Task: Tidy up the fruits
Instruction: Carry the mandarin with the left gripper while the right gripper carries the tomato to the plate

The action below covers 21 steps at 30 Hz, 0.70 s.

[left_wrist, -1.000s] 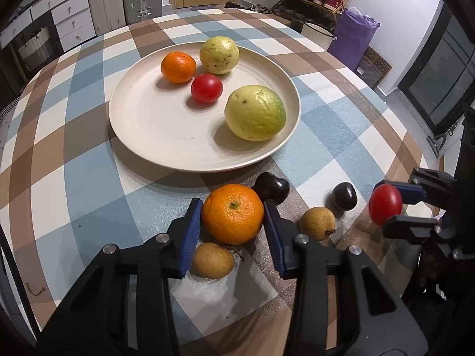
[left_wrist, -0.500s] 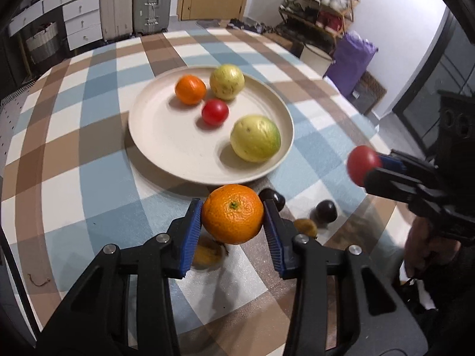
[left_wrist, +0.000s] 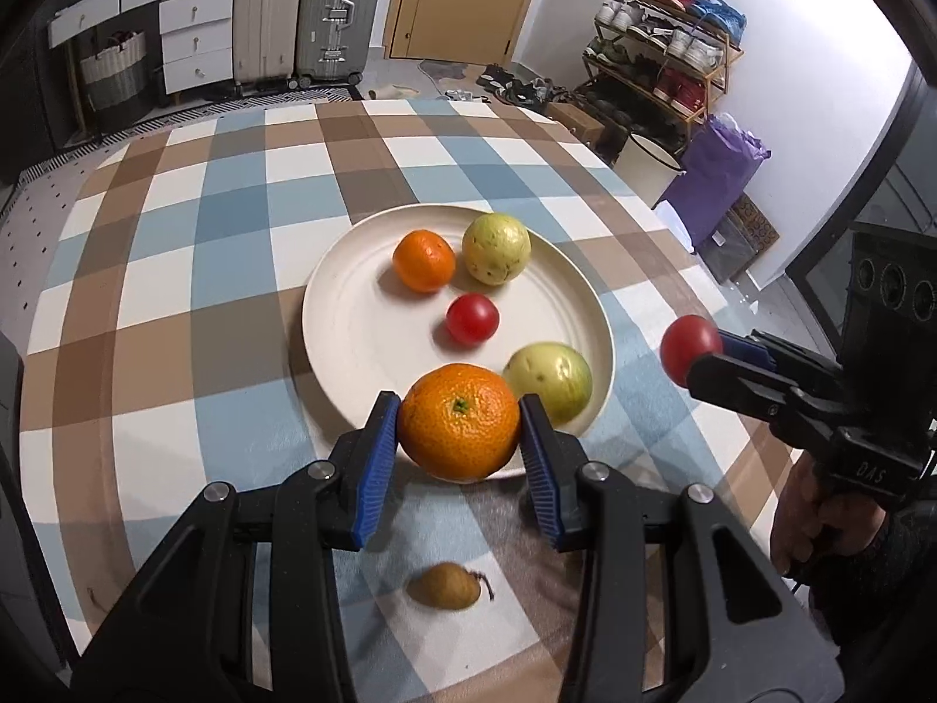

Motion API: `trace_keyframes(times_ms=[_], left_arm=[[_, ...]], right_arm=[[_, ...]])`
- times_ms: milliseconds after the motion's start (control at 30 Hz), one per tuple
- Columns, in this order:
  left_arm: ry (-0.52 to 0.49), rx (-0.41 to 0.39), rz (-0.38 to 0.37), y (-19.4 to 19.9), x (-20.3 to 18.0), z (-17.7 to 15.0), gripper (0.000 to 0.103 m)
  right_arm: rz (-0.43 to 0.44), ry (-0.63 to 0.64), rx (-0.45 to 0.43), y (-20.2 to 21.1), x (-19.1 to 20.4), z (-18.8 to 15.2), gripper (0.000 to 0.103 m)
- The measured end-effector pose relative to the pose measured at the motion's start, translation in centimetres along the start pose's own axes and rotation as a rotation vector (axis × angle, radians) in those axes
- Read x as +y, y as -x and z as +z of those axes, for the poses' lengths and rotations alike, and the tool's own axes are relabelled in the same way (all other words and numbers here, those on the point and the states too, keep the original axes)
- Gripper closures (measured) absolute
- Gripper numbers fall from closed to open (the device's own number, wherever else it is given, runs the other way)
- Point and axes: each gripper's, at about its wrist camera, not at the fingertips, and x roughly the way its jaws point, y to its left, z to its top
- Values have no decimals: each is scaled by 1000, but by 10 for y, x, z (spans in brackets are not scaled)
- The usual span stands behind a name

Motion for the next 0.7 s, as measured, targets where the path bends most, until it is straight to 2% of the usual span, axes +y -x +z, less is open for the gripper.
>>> trace_keyframes(times_ms=[300, 700], left_arm=[[42, 18, 38, -30, 12, 30, 65], [72, 70, 16, -71, 23, 50, 65]], right_arm=[[-9, -45, 19, -23, -23, 25, 71], [-70, -97, 97, -59, -54, 34, 71]])
